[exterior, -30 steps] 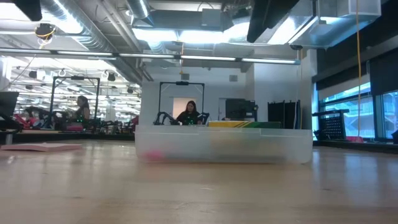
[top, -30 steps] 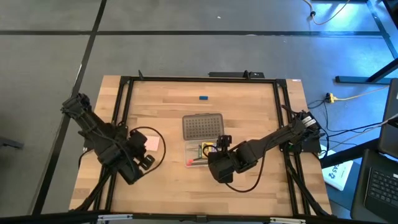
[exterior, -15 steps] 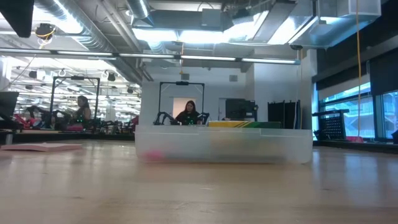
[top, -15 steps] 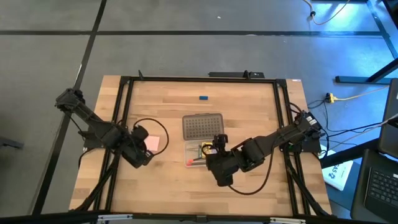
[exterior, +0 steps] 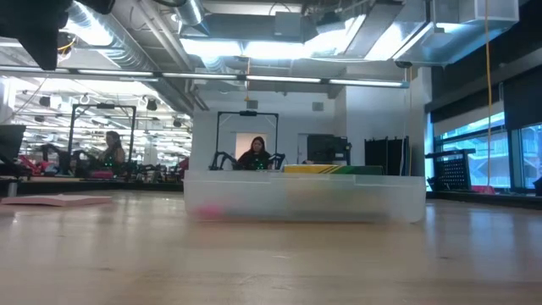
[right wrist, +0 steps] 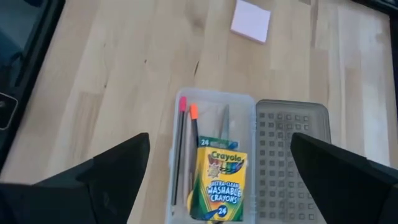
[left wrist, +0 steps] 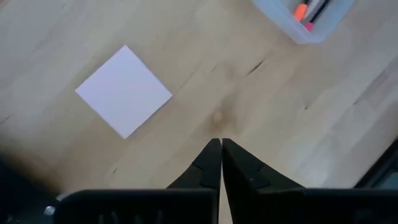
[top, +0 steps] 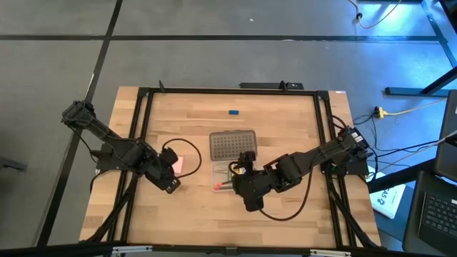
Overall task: Pack school essentials
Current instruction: Put the pink sticky notes into the black supply box
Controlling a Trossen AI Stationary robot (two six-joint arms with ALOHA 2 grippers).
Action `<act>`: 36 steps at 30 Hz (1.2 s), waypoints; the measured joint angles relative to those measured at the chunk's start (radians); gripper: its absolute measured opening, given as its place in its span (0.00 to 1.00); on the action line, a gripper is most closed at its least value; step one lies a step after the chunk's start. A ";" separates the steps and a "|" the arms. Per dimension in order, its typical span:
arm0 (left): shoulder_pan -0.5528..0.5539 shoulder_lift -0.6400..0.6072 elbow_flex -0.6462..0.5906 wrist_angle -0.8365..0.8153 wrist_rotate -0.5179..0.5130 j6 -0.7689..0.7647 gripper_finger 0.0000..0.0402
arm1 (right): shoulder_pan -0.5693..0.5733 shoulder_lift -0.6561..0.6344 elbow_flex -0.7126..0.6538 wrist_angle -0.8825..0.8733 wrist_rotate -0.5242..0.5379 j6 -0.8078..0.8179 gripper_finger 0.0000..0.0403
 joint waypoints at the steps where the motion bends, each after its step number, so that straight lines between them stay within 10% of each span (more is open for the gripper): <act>1: 0.000 0.000 0.000 0.013 0.000 0.000 0.02 | 0.000 0.000 0.000 0.000 0.000 -0.003 0.96; 36: 0.055 0.001 0.000 0.032 -0.019 -0.153 0.16 | 0.000 0.001 -0.001 0.000 -0.001 0.002 0.96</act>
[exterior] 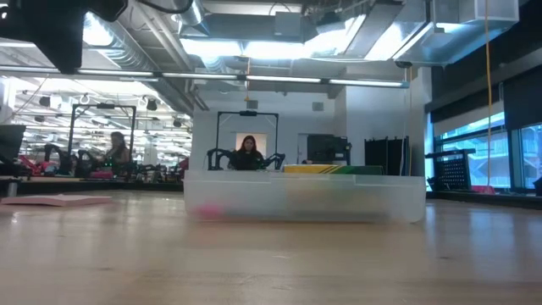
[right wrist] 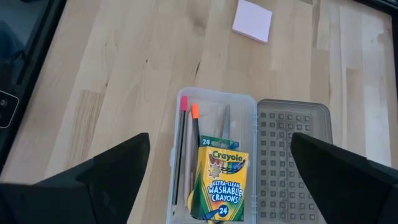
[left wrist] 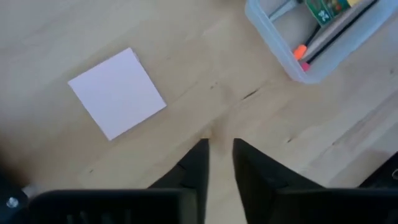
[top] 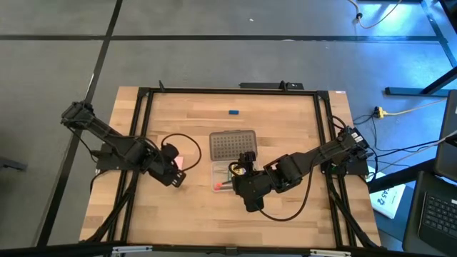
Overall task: Pack school essentials
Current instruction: Put the pink sticky notes into the black supply box
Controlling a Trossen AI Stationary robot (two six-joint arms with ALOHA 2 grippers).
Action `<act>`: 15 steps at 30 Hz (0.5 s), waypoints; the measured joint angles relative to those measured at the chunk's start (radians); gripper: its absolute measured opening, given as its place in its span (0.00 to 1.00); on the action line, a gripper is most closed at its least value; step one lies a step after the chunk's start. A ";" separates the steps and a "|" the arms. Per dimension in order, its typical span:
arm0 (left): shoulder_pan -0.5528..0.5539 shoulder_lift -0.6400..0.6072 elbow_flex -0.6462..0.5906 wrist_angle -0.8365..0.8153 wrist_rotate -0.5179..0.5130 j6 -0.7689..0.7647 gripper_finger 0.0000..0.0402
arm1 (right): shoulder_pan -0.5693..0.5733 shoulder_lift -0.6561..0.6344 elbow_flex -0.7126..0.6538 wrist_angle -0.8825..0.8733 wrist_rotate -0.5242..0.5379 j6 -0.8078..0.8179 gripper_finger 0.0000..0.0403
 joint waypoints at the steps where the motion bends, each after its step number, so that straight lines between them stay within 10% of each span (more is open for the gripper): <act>1: 0.004 0.000 0.000 -0.002 0.000 -0.011 0.19 | 0.000 0.000 0.000 0.000 0.000 0.000 0.96; 15: 0.084 0.000 -0.107 0.026 0.021 -0.090 0.89 | 0.000 0.000 -0.001 0.000 0.000 -0.001 0.96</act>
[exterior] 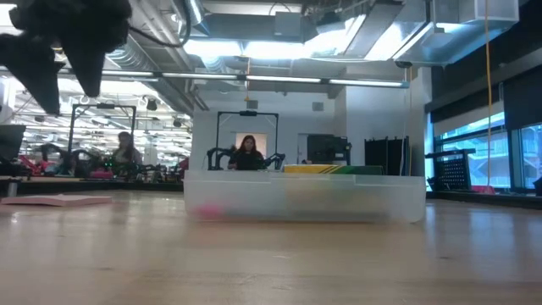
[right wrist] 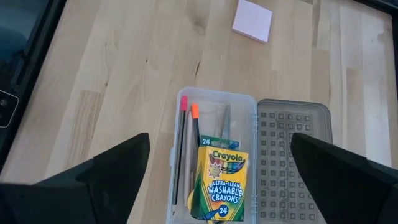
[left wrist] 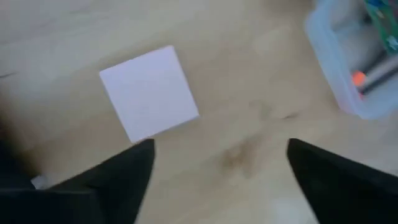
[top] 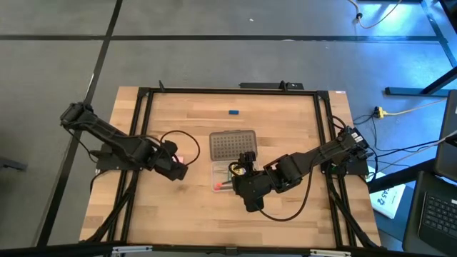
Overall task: Pack school essentials
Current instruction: Put the pink sticky notes into the black supply box
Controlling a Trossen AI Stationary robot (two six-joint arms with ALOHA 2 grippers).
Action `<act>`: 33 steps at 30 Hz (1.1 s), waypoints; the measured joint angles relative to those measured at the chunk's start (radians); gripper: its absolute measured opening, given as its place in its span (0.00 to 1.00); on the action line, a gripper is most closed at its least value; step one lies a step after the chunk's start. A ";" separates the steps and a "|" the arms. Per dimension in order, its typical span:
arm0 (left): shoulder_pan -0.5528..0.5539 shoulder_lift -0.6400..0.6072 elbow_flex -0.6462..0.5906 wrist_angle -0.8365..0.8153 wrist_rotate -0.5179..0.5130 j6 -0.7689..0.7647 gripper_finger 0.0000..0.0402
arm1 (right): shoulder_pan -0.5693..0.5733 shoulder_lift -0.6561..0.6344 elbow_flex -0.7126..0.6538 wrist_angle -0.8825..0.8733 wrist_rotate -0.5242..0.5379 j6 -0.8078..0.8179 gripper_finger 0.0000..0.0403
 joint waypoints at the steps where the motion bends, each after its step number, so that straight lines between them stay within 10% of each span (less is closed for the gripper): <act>1: 0.008 0.000 -0.008 0.001 -0.004 -0.013 0.94 | 0.000 0.000 0.000 0.000 0.000 0.001 0.96; 33: 0.166 0.000 -0.328 0.221 0.045 -0.116 0.99 | 0.000 0.000 0.000 0.000 0.000 0.000 0.96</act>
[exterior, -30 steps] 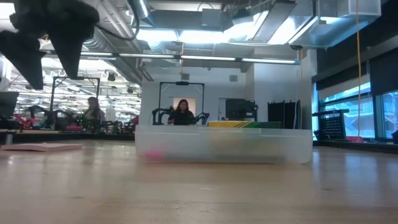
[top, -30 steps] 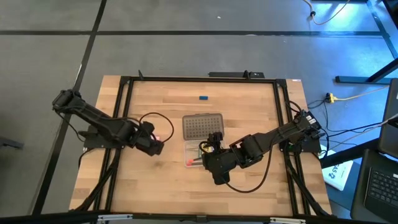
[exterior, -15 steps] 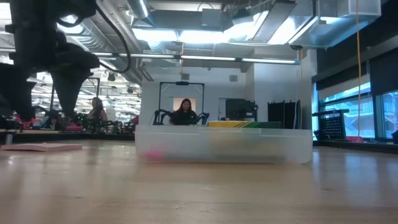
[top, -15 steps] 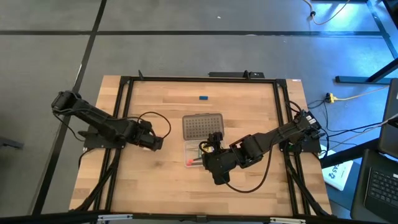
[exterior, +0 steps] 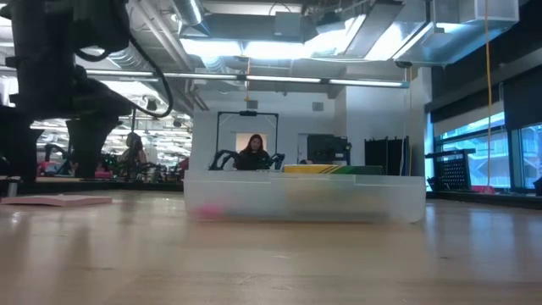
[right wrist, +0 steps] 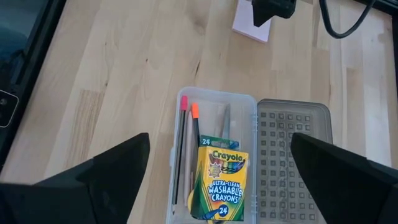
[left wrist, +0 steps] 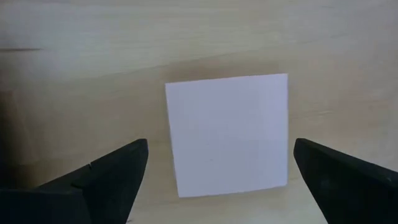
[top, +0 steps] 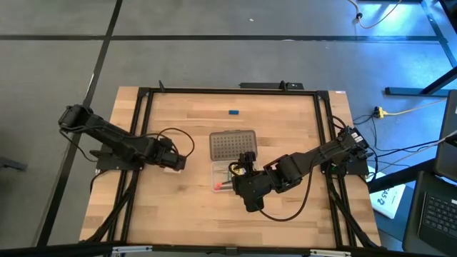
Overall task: Pack school essentials
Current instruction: Put the pink sticky notes into the black supply box
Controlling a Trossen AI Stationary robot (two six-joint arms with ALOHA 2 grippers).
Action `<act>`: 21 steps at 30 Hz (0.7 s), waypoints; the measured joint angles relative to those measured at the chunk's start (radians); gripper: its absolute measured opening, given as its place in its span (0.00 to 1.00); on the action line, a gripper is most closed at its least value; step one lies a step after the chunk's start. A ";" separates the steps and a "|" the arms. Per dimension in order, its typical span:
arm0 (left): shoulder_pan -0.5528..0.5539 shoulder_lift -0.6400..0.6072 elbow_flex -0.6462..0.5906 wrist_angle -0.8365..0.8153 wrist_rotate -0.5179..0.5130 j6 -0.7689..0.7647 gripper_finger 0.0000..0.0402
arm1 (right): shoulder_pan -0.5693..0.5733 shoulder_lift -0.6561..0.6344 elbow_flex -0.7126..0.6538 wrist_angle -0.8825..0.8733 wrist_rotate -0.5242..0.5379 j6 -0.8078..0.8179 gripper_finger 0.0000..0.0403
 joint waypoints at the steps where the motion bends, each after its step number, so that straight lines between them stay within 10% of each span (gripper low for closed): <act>1: 0.003 0.000 -0.003 0.013 0.000 0.010 0.99 | 0.000 0.000 0.000 0.000 0.000 0.001 0.96; 21: 0.057 0.160 -0.006 0.117 0.040 0.073 0.99 | 0.000 0.000 0.000 0.007 0.000 0.000 0.96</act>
